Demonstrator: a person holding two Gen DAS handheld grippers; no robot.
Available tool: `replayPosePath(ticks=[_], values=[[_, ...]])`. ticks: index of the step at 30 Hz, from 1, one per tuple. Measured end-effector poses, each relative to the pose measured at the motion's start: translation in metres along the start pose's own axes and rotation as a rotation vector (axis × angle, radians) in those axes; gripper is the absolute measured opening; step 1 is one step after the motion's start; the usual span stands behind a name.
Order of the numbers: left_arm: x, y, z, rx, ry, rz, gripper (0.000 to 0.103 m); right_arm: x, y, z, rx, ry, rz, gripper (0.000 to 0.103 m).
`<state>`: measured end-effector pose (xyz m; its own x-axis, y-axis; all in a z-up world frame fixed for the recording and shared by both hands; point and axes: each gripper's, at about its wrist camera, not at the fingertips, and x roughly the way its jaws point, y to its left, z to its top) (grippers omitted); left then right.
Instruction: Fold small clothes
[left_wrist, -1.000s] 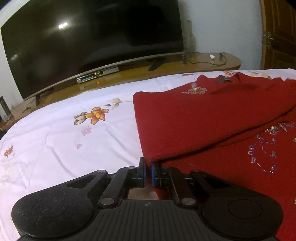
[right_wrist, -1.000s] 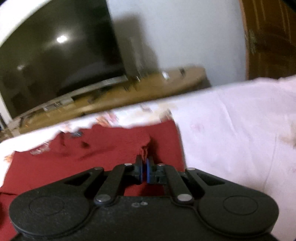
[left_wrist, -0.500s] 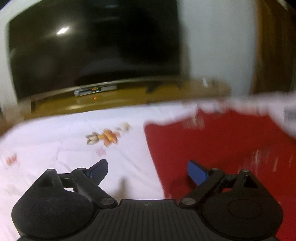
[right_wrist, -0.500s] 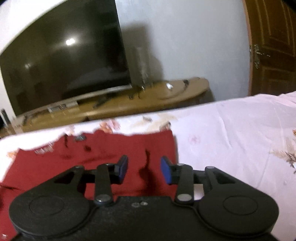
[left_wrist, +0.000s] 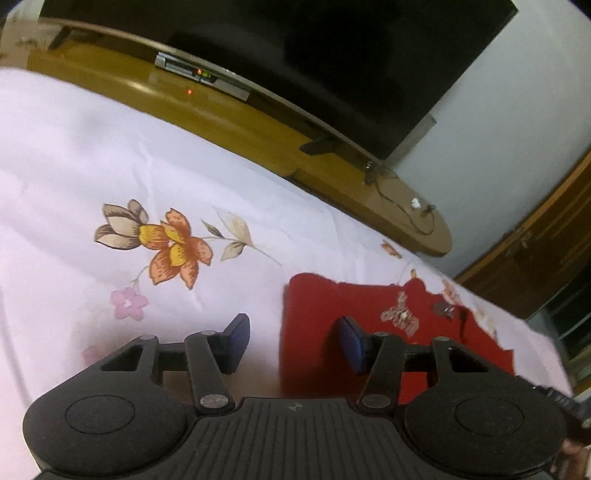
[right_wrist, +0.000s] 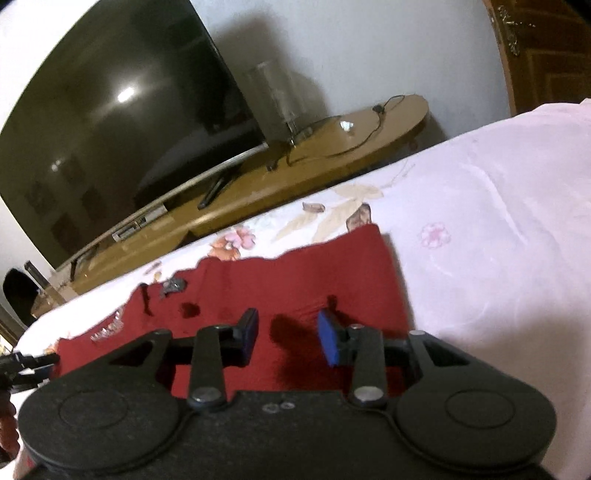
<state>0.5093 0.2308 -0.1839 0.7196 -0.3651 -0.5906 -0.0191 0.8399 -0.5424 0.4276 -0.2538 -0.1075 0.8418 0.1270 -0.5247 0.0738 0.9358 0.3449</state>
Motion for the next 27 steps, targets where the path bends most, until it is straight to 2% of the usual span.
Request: replayPosePath(ticks=[3,4,5,6,7,8,10,14,16,17,18,19,21,24,27], values=[[0.007,-0.004,0.003,0.036,0.013,0.004,0.053,0.003,0.001,0.000,-0.006,-0.002,0.021,0.032],[0.011,-0.008,0.004,0.057,0.017,0.008,0.052,0.004,0.002,0.000,-0.015,0.001,0.023,0.028],[0.014,-0.013,0.005,0.093,0.021,0.021,0.050,0.006,0.004,0.000,-0.029,0.009,0.015,0.018],[0.017,-0.019,0.006,0.136,0.026,0.048,0.035,0.008,0.005,-0.001,-0.040,0.015,0.005,0.013],[0.019,-0.024,0.005,0.183,0.032,0.079,0.023,0.009,0.007,-0.001,-0.056,0.019,-0.004,0.002],[0.021,-0.027,0.006,0.202,0.036,0.080,0.020,0.009,0.008,-0.002,-0.076,0.018,-0.020,0.001],[0.020,-0.029,0.008,0.206,0.026,0.087,0.013,0.008,0.010,-0.003,-0.100,0.010,-0.035,0.001],[0.016,-0.025,0.007,0.198,0.002,0.076,0.011,-0.003,0.007,-0.002,-0.127,-0.027,-0.101,0.001],[0.016,-0.020,0.007,0.180,-0.001,0.062,0.011,-0.013,0.002,-0.002,-0.110,-0.060,-0.046,0.002],[0.016,-0.019,0.007,0.165,0.000,0.052,0.011,-0.015,0.000,0.000,-0.096,-0.067,-0.027,0.011],[0.014,-0.017,0.006,0.155,-0.002,0.047,0.011,-0.016,-0.001,0.002,-0.075,-0.072,-0.023,0.026],[0.015,-0.017,0.006,0.152,-0.006,0.046,0.011,-0.015,-0.002,0.003,-0.057,-0.078,-0.020,0.054],[0.015,-0.018,0.004,0.151,-0.008,0.048,0.011,-0.010,-0.001,0.005,-0.072,-0.070,-0.017,0.051],[0.018,-0.018,0.004,0.144,-0.009,0.047,0.012,0.006,0.004,0.004,-0.104,-0.007,-0.063,0.031],[0.021,-0.019,0.005,0.147,-0.007,0.049,0.012,0.014,0.010,-0.001,-0.146,0.008,-0.102,0.020]])
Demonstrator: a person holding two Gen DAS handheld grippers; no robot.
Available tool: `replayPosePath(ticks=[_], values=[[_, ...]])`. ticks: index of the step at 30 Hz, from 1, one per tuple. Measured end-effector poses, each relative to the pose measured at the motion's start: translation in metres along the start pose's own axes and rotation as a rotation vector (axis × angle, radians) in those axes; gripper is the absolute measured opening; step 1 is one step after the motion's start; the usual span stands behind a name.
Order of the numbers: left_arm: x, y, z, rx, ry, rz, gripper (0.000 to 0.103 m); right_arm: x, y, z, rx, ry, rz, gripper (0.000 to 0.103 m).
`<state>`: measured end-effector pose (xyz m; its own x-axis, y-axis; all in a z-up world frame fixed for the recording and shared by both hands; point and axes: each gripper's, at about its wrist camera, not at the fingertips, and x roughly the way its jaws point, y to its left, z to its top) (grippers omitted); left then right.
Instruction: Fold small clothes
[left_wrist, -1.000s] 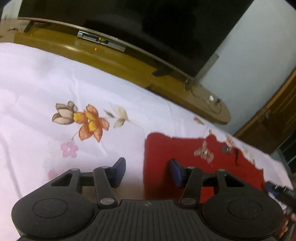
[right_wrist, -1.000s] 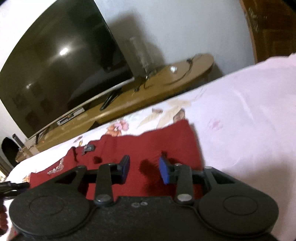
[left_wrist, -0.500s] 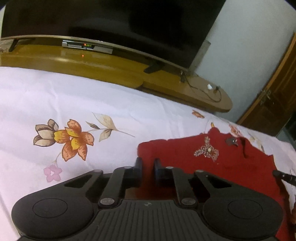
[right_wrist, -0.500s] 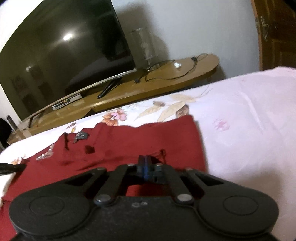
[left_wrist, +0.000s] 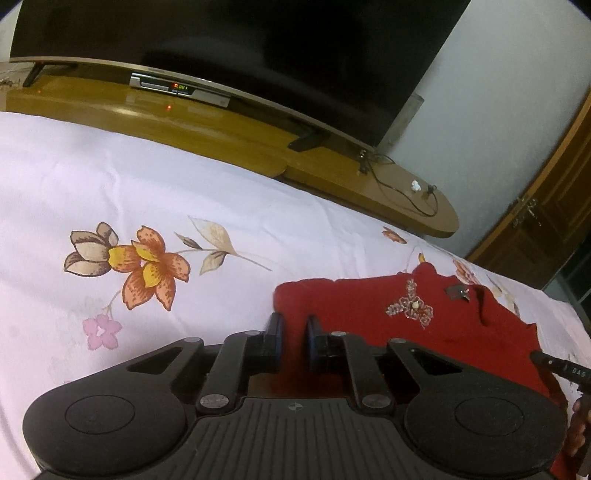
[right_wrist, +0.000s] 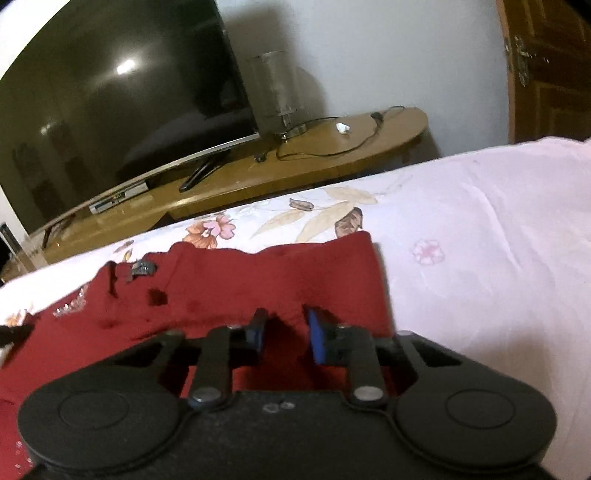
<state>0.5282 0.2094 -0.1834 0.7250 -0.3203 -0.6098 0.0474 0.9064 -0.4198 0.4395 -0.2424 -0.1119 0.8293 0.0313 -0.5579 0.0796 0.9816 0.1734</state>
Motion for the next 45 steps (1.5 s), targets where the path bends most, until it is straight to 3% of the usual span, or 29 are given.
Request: replayPosePath(ticks=[1,2,7,11,17,18,19,20,21,22,25,29,33,35,37,40,45], values=[[0.000,-0.001,0.000,0.004,-0.001,0.005,0.012,0.000,0.004,-0.001,-0.025,0.000,-0.006,0.008],[-0.001,-0.002,0.000,0.008,-0.009,0.009,0.010,-0.001,0.006,-0.001,-0.044,-0.003,-0.008,0.005],[-0.008,-0.003,-0.001,0.006,-0.051,0.028,0.008,-0.025,0.007,0.002,-0.053,-0.078,-0.051,0.004],[0.001,0.001,-0.004,-0.006,-0.047,0.029,0.008,-0.006,-0.005,-0.006,-0.036,-0.004,-0.100,0.004],[-0.001,-0.004,0.000,0.061,-0.024,0.037,0.016,-0.005,-0.006,-0.007,-0.024,-0.012,-0.095,0.005],[-0.003,-0.006,0.001,0.071,-0.027,0.044,0.025,-0.005,-0.007,-0.006,-0.026,-0.010,-0.088,0.008],[-0.006,-0.008,0.001,0.084,-0.031,0.054,0.043,-0.006,-0.007,-0.005,-0.022,-0.011,-0.076,0.016],[-0.012,-0.012,0.002,0.110,-0.042,0.086,0.054,-0.009,-0.009,-0.004,-0.018,-0.013,-0.063,0.028],[-0.019,-0.018,0.002,0.148,-0.068,0.127,0.067,-0.015,-0.010,-0.004,-0.016,-0.027,-0.055,0.033],[-0.029,-0.023,0.002,0.189,-0.112,0.156,0.067,-0.023,-0.010,-0.003,-0.018,-0.061,-0.048,0.038],[-0.049,-0.041,0.003,0.224,-0.206,0.149,0.067,-0.042,0.000,0.001,-0.046,-0.140,-0.027,0.035],[-0.031,-0.084,-0.006,0.355,-0.168,0.103,0.067,-0.037,0.032,0.005,-0.089,-0.161,0.025,0.033],[-0.002,-0.093,-0.014,0.348,-0.097,0.123,0.067,-0.017,0.068,-0.001,-0.155,-0.105,0.069,0.032],[0.008,-0.086,-0.020,0.336,-0.064,0.151,0.067,-0.003,0.073,-0.006,-0.174,-0.056,0.040,0.032],[0.005,-0.080,-0.023,0.324,-0.080,0.131,0.067,0.009,0.062,-0.010,-0.164,-0.016,-0.021,0.029],[0.002,-0.074,-0.022,0.330,-0.078,0.130,0.067,0.002,0.041,-0.013,-0.136,-0.042,-0.039,0.021],[0.001,-0.072,-0.025,0.344,-0.084,0.135,0.067,-0.007,0.014,-0.014,-0.122,-0.068,-0.115,0.021]])
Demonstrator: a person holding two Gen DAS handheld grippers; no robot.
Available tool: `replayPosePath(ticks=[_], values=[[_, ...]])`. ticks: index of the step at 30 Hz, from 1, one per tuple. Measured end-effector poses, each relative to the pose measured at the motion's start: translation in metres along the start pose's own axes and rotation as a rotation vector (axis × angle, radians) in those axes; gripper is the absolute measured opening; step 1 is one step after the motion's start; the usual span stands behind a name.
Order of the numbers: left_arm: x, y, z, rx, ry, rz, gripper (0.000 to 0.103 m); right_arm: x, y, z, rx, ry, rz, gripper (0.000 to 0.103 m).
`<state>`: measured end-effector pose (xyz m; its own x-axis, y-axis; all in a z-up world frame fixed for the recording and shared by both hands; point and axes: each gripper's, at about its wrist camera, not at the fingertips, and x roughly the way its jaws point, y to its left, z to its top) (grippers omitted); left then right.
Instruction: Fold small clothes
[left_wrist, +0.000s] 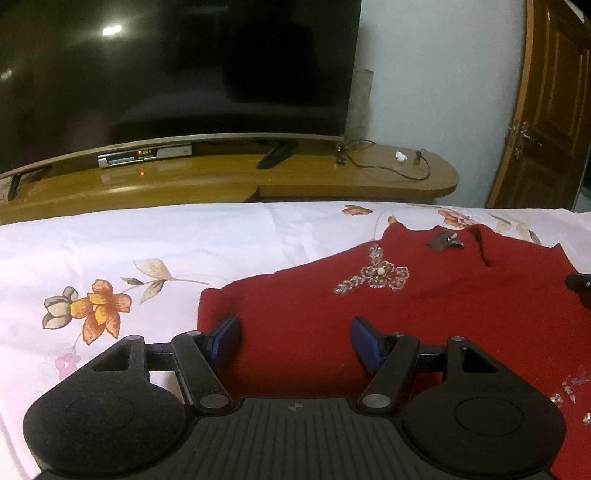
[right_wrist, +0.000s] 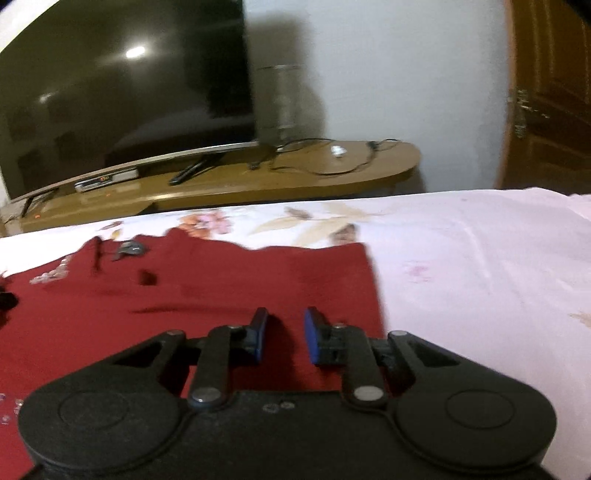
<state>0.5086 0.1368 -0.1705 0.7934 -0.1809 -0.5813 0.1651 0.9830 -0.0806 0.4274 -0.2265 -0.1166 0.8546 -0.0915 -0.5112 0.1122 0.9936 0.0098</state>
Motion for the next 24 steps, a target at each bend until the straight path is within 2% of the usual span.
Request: replayPosePath(ticks=[3,4,5,6,8,12,14,16,18,19,21,24], values=[[0.000,-0.002,0.002,0.009,0.005,0.012,0.067,0.002,-0.004,-0.001,0.003,-0.002,-0.012,0.022],[-0.003,-0.003,0.004,0.002,0.005,0.021,0.067,0.000,-0.001,0.001,-0.008,0.000,-0.018,0.025],[-0.012,-0.003,0.006,-0.005,-0.006,0.024,0.067,-0.003,0.001,0.001,-0.009,-0.005,-0.022,0.034],[-0.023,-0.005,0.007,-0.003,-0.029,0.014,0.067,-0.011,0.002,0.003,0.002,-0.022,-0.018,0.035],[-0.044,-0.006,0.004,-0.020,-0.059,-0.005,0.067,-0.030,0.003,0.004,0.006,-0.051,0.022,0.034],[-0.056,-0.020,-0.014,-0.054,-0.028,-0.042,0.067,-0.055,0.007,-0.006,-0.008,-0.049,0.117,0.035],[-0.050,-0.032,-0.025,-0.026,-0.004,-0.027,0.067,-0.053,0.018,-0.014,-0.043,-0.024,0.161,0.034],[-0.050,-0.039,-0.034,0.018,-0.016,0.014,0.067,-0.049,0.031,-0.023,-0.116,-0.002,0.172,0.033],[-0.053,-0.039,-0.037,0.023,-0.013,0.023,0.067,-0.040,0.038,-0.033,-0.196,0.034,0.131,0.033],[-0.055,-0.038,-0.038,0.027,-0.008,0.029,0.069,-0.040,0.036,-0.035,-0.209,0.016,0.119,0.033],[-0.058,-0.031,-0.041,0.019,0.002,0.041,0.076,-0.042,0.023,-0.033,-0.169,0.011,0.065,0.033],[-0.057,-0.025,-0.043,-0.006,0.009,0.042,0.081,-0.042,0.010,-0.032,-0.121,0.016,0.066,0.033]])
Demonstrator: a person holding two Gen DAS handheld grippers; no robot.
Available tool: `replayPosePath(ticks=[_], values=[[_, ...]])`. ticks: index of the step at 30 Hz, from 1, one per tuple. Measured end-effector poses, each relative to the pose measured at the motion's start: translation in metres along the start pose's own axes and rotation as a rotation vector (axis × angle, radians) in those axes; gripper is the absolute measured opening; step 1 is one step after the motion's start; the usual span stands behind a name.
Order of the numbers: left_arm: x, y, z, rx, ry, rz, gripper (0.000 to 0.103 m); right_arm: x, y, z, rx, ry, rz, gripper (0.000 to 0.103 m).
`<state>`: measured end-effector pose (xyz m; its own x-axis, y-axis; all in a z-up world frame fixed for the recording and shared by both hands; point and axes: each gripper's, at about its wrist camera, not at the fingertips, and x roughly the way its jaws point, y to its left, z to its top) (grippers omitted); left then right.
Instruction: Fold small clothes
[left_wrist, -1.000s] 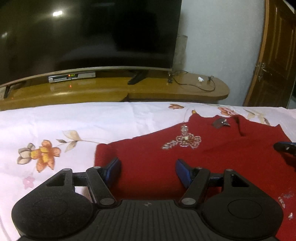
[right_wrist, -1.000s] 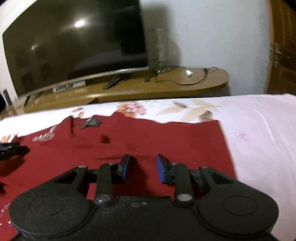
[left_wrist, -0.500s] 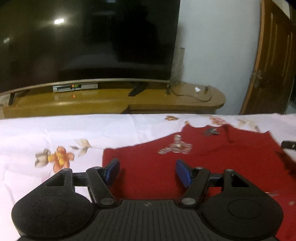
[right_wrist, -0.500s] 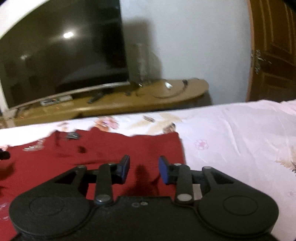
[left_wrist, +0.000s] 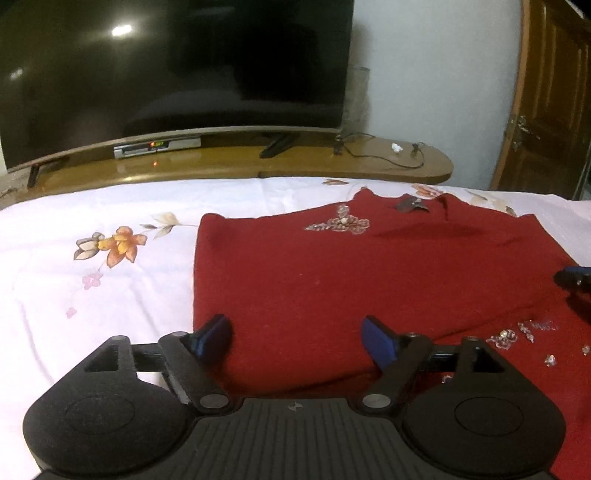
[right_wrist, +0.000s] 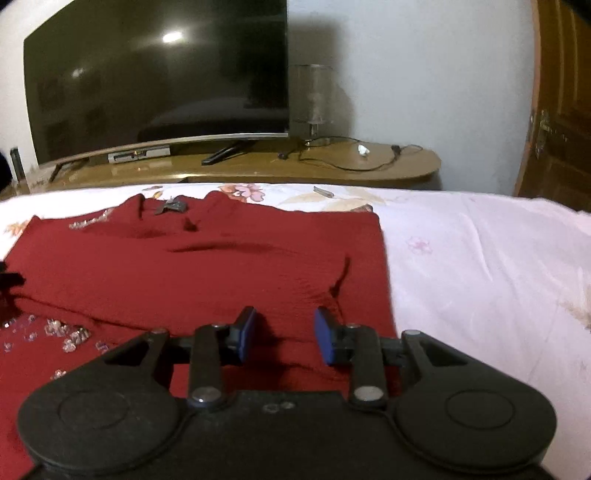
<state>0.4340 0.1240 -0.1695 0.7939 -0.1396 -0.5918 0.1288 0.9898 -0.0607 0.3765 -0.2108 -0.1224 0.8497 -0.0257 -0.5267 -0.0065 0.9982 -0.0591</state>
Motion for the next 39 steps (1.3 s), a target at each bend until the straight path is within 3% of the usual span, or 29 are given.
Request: replayPosePath(ticks=[4,7,11,19,26,28,33,35,36,37,38,39], values=[[-0.004,-0.007,0.000,0.014,0.001,0.049,0.083,0.001,0.010,0.001,-0.056,0.004,-0.020,0.036],[-0.024,-0.008,-0.008,0.007,0.008,0.090,0.084,-0.014,-0.002,0.000,0.003,0.002,0.016,0.041],[-0.075,-0.005,-0.043,-0.002,0.077,0.089,0.084,-0.050,-0.031,-0.021,0.100,0.012,0.101,0.042],[-0.183,0.021,-0.127,-0.295,0.148,-0.127,0.084,-0.147,-0.105,-0.109,0.498,0.159,0.333,0.040],[-0.225,0.011,-0.176,-0.397,0.180,-0.287,0.082,-0.205,-0.090,-0.161,0.626,0.242,0.423,0.040],[-0.234,0.002,-0.188,-0.421,0.192,-0.332,0.072,-0.216,-0.078,-0.173,0.656,0.270,0.455,0.040],[-0.247,-0.008,-0.210,-0.507,0.181,-0.383,0.070,-0.231,-0.051,-0.186,0.663,0.310,0.506,0.039],[-0.243,-0.006,-0.213,-0.536,0.169,-0.386,0.064,-0.229,-0.046,-0.187,0.683,0.310,0.512,0.034],[-0.241,-0.004,-0.214,-0.555,0.170,-0.382,0.054,-0.227,-0.045,-0.187,0.692,0.308,0.513,0.032],[-0.238,-0.001,-0.214,-0.580,0.178,-0.374,0.039,-0.224,-0.045,-0.188,0.710,0.307,0.515,0.025],[-0.232,0.002,-0.214,-0.597,0.190,-0.368,0.030,-0.223,-0.046,-0.190,0.730,0.306,0.514,0.014],[-0.229,0.005,-0.216,-0.607,0.198,-0.362,0.015,-0.219,-0.047,-0.190,0.739,0.306,0.509,0.010]])
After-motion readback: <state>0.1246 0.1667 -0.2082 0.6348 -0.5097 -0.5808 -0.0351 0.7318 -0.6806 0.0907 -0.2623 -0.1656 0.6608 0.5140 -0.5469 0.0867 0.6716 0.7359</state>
